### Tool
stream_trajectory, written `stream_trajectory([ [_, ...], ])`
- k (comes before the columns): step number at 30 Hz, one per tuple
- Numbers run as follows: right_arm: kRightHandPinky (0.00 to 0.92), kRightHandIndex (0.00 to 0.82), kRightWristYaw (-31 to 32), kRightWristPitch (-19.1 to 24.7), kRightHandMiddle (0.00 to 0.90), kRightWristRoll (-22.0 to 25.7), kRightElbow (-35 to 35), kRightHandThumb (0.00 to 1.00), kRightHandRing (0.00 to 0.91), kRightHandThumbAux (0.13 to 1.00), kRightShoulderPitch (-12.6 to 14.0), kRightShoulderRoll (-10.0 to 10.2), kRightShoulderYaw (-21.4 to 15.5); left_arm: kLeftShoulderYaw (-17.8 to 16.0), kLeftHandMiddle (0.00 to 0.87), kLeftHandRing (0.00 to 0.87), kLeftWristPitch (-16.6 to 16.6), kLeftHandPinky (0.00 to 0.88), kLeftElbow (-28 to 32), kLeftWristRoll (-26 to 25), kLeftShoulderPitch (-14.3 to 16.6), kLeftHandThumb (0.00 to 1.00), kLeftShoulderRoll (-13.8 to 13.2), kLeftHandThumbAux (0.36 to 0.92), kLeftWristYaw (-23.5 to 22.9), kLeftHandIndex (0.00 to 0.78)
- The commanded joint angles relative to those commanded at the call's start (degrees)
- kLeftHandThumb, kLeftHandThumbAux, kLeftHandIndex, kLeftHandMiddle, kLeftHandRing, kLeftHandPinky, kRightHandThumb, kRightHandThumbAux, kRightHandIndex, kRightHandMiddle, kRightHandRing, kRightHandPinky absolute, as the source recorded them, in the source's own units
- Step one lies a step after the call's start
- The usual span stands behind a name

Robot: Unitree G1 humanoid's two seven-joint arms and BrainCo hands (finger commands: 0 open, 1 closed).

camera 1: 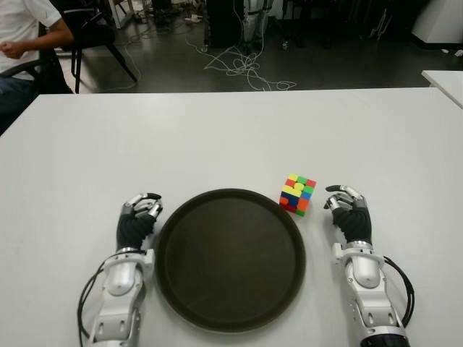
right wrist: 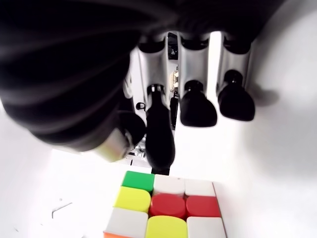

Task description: Pick up the Rubik's Cube and put it in the plate

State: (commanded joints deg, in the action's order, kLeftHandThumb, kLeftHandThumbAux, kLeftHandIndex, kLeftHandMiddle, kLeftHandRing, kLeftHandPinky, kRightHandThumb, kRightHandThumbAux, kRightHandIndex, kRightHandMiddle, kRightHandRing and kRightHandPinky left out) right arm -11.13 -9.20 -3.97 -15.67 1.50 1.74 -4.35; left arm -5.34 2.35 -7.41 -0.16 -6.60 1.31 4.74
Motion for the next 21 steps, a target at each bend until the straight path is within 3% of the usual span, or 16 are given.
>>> stream_trajectory([
  [21,0.801,0.438,-0.4,0.6,0.802,-0.4,0.3,0.695,0.807,0.726,0.0,0.4,0.0,0.1,0.803,0.813,1.0,0.799,0.6,0.3,-0.1,0.711,0.0,0.704,0.1,0.444],
])
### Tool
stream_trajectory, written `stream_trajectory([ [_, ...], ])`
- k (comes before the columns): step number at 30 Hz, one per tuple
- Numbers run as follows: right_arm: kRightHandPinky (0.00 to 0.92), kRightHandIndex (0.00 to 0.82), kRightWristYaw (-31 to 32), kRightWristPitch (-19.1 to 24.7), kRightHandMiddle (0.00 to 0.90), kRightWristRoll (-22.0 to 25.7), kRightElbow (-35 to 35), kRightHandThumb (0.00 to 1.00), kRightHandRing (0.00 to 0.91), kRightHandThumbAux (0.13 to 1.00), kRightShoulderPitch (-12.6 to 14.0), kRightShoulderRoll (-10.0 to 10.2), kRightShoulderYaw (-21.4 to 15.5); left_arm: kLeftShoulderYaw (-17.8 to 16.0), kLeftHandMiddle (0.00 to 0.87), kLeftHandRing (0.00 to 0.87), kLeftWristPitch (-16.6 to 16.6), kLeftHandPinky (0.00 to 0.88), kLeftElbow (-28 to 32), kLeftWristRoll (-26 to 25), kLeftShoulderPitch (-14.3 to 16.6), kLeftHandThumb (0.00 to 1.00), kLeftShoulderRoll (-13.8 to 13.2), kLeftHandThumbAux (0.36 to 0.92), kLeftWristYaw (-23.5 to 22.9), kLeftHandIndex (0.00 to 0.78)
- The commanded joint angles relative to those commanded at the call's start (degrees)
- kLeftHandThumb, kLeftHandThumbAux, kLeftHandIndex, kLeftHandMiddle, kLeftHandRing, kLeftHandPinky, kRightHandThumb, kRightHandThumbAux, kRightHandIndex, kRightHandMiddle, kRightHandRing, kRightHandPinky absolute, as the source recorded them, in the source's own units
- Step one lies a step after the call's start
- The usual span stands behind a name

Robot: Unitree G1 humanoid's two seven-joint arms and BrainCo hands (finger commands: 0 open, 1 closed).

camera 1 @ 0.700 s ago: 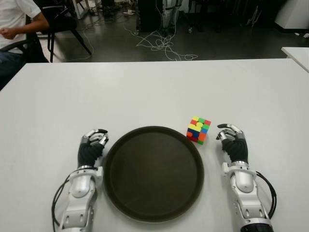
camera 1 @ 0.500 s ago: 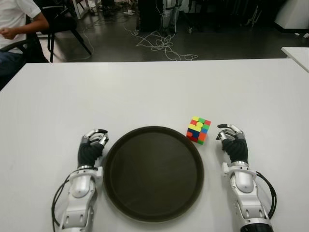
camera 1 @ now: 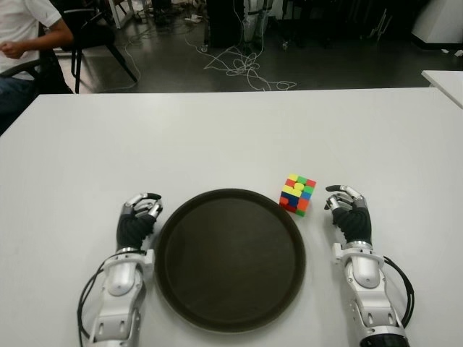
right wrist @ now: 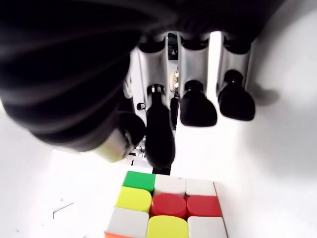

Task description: Pick up the Rubik's Cube and put it in the plate

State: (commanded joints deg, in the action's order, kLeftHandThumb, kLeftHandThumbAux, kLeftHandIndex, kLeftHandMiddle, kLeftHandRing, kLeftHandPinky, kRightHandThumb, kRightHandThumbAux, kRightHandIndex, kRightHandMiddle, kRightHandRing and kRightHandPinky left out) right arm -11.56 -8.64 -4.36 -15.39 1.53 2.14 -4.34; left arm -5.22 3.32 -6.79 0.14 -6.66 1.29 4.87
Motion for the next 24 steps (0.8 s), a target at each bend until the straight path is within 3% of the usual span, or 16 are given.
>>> stream_trajectory([
  [24,0.8,0.439,-0.5,-1.0,0.801,-0.3,-1.1,0.696,0.807,0.726,-0.6,-0.2,-0.2,-0.2,0.803,0.812,0.1,0.8,0.2,0.5,0.1,0.711,0.3,0.704,0.1,0.444],
])
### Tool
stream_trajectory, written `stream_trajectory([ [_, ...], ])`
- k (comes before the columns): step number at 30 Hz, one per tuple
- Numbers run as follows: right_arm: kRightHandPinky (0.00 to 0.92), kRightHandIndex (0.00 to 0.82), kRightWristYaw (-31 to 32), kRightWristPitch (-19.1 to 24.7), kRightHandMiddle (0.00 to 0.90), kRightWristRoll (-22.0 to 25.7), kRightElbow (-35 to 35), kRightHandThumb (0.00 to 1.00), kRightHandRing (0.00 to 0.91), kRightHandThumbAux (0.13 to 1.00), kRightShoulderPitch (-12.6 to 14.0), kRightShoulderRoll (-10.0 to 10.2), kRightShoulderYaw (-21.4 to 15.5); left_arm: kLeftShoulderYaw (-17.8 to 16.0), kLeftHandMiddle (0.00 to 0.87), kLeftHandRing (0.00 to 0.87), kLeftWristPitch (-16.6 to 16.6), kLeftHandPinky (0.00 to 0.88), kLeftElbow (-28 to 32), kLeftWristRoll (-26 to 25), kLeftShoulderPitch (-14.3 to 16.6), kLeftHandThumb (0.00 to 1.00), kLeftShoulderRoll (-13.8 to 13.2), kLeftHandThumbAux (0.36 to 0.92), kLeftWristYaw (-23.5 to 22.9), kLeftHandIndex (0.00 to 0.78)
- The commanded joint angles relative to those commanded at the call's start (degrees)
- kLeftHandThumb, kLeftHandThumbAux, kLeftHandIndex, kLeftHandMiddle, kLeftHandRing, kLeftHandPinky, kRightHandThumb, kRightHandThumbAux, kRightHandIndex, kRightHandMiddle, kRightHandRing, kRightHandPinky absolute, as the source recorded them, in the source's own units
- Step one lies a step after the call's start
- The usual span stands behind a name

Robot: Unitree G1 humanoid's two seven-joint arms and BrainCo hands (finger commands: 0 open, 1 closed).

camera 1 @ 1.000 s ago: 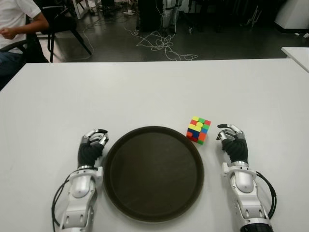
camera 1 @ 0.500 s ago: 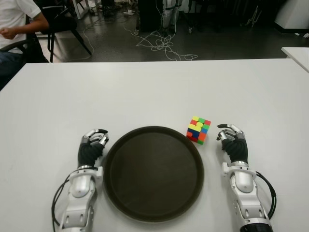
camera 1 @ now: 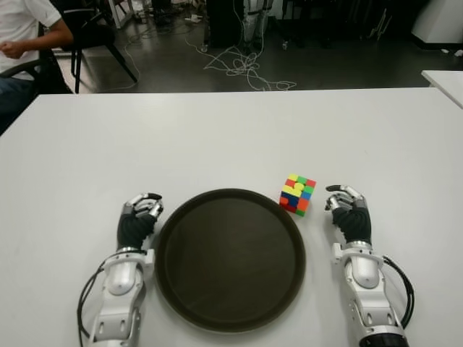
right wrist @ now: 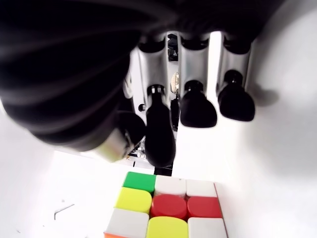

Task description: Pick up the Rubik's Cube and put it in the plate

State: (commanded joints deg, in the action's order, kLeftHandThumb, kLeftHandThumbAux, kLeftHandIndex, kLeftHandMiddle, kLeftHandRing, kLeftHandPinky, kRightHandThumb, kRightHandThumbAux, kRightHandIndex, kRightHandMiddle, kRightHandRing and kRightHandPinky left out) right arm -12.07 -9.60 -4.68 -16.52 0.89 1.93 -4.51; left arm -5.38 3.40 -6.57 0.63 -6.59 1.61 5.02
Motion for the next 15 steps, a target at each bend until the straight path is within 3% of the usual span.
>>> stream_trajectory([
  [15,0.791,0.438,-0.2,-0.3,0.792,-2.9,0.3,0.692,0.8,0.728,-0.1,-1.4,1.2,-0.3,0.81,0.819,0.1,0.811,0.2,-0.6,0.1,0.711,0.5,0.703,-0.1,0.444],
])
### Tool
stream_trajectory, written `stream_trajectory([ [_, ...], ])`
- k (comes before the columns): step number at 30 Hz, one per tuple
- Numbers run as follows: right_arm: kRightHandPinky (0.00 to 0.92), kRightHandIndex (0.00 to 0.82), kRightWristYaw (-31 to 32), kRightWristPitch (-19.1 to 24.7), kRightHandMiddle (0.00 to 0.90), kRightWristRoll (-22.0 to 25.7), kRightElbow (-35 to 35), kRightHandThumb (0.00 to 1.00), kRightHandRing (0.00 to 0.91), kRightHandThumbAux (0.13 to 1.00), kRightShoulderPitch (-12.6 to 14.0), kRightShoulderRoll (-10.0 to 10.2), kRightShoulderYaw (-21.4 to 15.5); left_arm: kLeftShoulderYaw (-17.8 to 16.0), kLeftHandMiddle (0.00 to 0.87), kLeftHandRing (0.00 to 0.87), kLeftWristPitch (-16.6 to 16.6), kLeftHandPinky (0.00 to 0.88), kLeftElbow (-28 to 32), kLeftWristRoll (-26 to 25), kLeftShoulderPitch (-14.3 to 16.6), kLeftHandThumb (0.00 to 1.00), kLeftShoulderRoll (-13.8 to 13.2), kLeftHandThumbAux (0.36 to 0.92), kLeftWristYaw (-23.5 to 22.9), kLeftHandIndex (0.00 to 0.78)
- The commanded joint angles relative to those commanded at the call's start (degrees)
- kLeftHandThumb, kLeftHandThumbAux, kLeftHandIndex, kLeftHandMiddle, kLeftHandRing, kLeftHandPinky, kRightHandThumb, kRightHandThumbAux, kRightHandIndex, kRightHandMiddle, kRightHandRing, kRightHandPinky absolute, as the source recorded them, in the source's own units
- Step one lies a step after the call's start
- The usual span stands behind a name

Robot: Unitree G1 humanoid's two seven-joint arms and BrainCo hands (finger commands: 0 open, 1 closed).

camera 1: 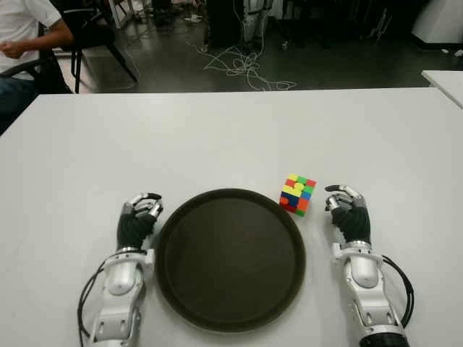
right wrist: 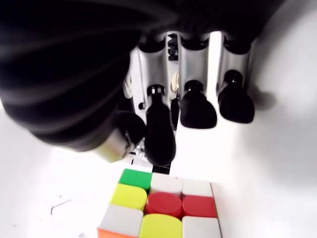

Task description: Pick up the Rubik's Cube and put it in the plate

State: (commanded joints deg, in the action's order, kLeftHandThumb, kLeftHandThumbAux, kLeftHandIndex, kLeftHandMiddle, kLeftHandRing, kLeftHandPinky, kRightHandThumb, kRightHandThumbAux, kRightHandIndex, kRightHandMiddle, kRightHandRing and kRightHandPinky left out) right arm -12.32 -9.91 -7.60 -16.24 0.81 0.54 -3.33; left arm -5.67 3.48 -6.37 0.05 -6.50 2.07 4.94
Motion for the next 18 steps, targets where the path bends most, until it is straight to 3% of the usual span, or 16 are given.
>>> stream_trajectory([
  [18,0.801,0.437,-0.7,-0.7,0.799,-0.7,-0.4,0.688,0.808,0.73,-0.3,-0.6,0.3,0.2,0.803,0.812,1.4,0.801,0.7,0.4,-0.2,0.71,0.0,0.705,0.6,0.444],
])
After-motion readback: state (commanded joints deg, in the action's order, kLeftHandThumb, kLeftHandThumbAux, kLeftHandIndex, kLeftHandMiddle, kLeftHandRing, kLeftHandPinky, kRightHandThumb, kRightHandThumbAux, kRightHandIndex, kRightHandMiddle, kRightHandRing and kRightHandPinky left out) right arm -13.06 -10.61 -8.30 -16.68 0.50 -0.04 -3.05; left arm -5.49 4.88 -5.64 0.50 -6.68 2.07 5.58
